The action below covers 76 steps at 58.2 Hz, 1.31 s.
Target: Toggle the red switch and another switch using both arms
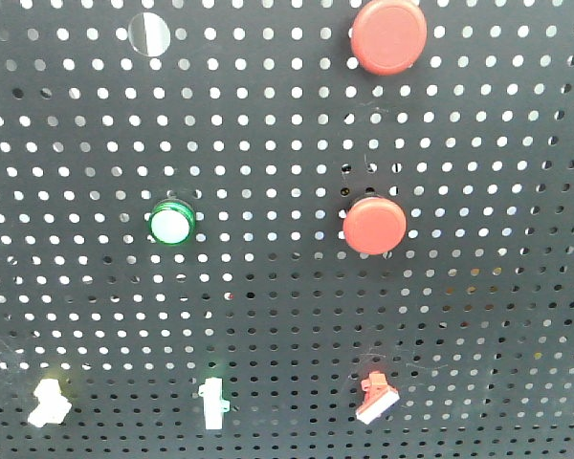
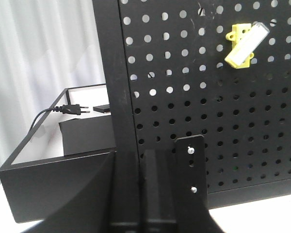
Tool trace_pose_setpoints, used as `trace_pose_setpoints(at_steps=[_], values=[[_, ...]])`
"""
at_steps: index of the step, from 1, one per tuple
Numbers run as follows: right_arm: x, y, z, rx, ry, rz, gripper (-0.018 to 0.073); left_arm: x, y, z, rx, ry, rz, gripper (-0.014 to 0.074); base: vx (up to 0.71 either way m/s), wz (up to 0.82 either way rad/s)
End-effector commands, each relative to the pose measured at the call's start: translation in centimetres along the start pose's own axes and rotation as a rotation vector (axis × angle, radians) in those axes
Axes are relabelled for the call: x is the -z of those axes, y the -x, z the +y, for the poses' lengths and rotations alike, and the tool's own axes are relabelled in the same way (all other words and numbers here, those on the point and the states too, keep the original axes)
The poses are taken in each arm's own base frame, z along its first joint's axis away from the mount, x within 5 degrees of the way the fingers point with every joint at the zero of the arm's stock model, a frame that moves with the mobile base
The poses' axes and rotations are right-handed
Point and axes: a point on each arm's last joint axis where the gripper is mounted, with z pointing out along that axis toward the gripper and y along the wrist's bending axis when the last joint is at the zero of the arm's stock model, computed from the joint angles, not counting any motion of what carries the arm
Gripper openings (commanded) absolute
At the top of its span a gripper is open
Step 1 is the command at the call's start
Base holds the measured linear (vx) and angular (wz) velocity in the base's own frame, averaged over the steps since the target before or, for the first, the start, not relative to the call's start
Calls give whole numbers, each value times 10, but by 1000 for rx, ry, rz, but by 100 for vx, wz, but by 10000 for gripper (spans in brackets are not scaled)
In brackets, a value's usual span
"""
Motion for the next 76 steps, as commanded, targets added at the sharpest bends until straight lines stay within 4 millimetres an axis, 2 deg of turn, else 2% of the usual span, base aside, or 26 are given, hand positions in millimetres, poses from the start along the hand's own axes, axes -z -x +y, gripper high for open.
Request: trace_pose_setpoints(at_steps=[1, 29, 38, 46, 58, 63, 71, 76], values=[[0, 11, -4, -1, -43, -46, -6, 0, 0, 1, 10, 12, -61, 3, 0, 0], [0, 11, -4, 1, -43, -46, -6, 0, 0, 1, 10, 12, -61, 3, 0, 0], [-1, 10, -6, 138, -59, -28, -6, 0, 0, 1, 10, 12, -61, 3, 0, 0], [0, 6, -18, 74, -206, -16, -6, 0, 0, 1, 10, 12, -61, 3, 0, 0], [7, -41, -35, -146, -484, -17, -6, 0, 0, 1, 10, 12, -60, 3, 0, 0], [14, -43, -36, -89, -546, 3, -6, 0, 0, 1, 10, 11, -60, 3, 0, 0], [24, -36, -32, 100, -584, -85, -6, 0, 0, 1, 10, 11, -60, 3, 0, 0], [29, -32, -29, 124, -593, -149, -6, 0, 0, 1, 10, 11, -59, 3, 0, 0]])
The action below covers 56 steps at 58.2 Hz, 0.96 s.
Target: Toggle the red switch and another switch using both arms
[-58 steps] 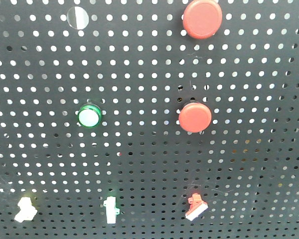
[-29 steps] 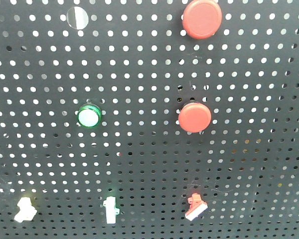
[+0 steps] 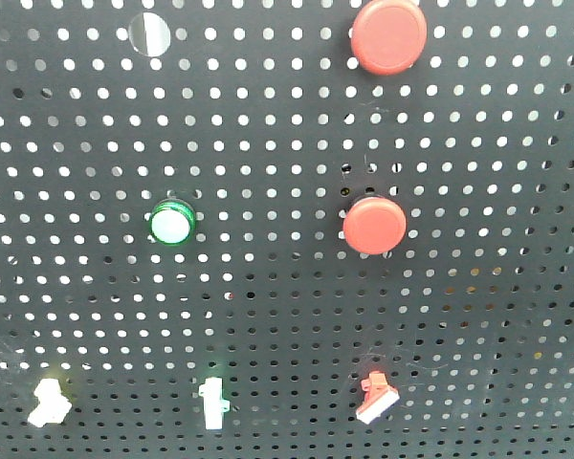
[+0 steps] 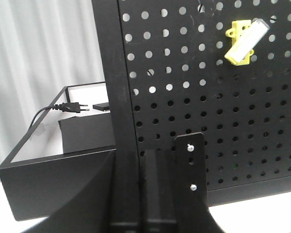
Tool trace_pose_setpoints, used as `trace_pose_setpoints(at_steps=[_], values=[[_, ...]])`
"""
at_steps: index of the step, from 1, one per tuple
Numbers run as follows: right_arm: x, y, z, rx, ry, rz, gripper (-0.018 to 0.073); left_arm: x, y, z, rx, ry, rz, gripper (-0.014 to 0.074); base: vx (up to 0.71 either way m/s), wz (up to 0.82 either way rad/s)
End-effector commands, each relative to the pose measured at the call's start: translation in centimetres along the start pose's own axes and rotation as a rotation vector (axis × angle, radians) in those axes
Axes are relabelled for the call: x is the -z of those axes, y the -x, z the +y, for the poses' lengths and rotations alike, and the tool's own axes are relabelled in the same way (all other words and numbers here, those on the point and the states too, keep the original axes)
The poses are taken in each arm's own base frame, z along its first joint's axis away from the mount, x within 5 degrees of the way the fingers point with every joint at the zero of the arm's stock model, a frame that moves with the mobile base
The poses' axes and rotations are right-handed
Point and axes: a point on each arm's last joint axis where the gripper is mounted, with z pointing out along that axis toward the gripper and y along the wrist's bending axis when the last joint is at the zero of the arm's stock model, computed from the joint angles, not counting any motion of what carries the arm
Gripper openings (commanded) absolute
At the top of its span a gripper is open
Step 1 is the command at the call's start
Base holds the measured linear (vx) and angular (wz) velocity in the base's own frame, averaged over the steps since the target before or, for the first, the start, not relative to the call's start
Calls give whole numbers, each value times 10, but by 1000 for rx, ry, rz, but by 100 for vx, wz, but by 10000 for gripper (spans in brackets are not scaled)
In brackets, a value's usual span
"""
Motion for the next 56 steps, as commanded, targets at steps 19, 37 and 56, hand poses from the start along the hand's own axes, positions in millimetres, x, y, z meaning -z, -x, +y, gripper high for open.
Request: trace_pose_setpoints(at_steps=[19, 37, 56], values=[[4, 9, -1, 18, -19, -133, -6, 0, 0, 1, 12, 13, -66, 3, 0, 0], [4, 9, -1, 18, -19, -134, -6, 0, 0, 1, 12, 13, -66, 3, 0, 0], [4, 9, -1, 18, -19, -134, -6, 0, 0, 1, 12, 13, -66, 3, 0, 0]])
